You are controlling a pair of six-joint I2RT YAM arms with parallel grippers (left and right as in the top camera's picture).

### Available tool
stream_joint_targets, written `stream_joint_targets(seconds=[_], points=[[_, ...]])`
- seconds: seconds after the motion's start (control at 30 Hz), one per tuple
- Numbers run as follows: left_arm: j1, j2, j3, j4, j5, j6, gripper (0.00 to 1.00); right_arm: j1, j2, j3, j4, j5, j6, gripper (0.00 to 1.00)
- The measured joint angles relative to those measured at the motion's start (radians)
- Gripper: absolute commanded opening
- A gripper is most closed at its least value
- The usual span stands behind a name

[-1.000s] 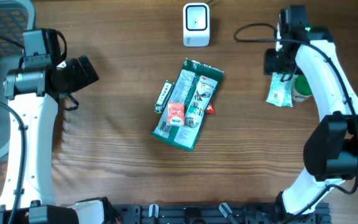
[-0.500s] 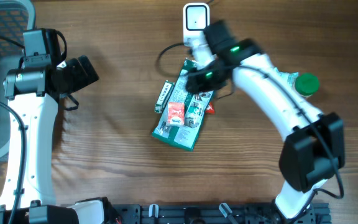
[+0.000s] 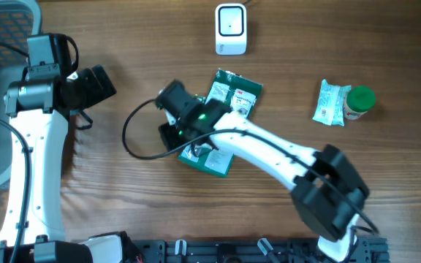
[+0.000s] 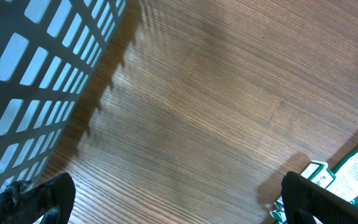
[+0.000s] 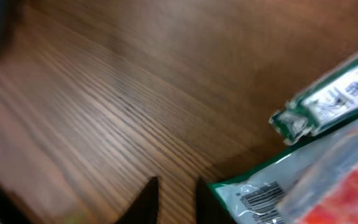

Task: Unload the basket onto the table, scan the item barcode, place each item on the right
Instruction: 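Reach the right gripper over the pile toward the red Kleenex pack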

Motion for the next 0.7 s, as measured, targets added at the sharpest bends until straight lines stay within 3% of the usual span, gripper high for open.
stream_joint_targets(seconds=[0.37,0.7], points=[[0.0,0.0,0.0,0.0,0.0,0.0,1.0,-0.066,0.028,-0.014,-0.156,0.091,0.051,0.12],[0.0,0.0,0.0,0.0,0.0,0.0,1.0,-0.127,0.028,-0.015,-0.337,0.265,-0.014,0.14]])
